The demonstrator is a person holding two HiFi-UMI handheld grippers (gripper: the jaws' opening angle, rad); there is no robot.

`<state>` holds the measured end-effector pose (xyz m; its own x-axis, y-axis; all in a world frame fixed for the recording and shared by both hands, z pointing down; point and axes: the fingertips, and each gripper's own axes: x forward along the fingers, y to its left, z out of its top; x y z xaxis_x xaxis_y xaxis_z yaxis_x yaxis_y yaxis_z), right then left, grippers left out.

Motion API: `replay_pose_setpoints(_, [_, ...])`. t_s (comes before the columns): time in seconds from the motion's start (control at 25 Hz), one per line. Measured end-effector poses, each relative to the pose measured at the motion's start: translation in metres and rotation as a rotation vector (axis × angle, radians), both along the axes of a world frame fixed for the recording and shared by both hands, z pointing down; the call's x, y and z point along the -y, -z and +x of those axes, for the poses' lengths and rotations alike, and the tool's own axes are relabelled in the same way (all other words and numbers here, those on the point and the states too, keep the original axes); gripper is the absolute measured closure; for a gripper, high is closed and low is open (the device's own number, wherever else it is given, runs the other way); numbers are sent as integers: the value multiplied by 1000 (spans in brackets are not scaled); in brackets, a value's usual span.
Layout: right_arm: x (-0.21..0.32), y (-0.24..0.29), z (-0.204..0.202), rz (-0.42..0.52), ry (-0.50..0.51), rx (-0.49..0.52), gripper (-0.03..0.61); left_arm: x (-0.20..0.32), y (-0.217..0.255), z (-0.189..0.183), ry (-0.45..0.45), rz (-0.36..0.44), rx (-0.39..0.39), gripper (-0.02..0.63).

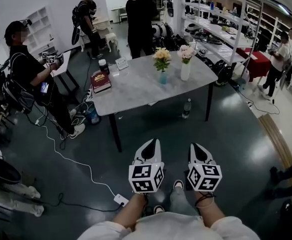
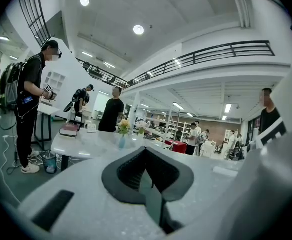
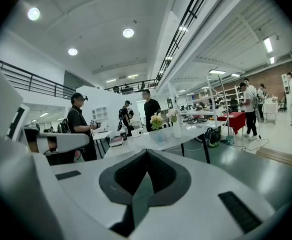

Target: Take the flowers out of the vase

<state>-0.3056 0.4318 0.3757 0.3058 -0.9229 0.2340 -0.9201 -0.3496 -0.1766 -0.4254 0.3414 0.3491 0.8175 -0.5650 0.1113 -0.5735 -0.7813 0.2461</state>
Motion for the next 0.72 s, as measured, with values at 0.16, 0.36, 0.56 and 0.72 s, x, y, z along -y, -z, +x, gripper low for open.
replay_pose_setpoints(0.16, [13, -5, 8, 0, -3, 6, 574, 14, -4, 9, -2, -2, -1, 619])
replay_pose_setpoints(0.36, [32, -5, 26, 6, -4, 11, 574, 27, -7, 27, -6, 1, 9, 619])
replay_pose_setpoints(0.56, [52, -10, 50, 7, -8, 33, 574, 47, -5, 48, 3, 26, 29, 619])
replay_pose_setpoints(0.72, [71, -10, 81, 16, -13, 48, 574, 69, -1, 75, 12, 44, 30, 619])
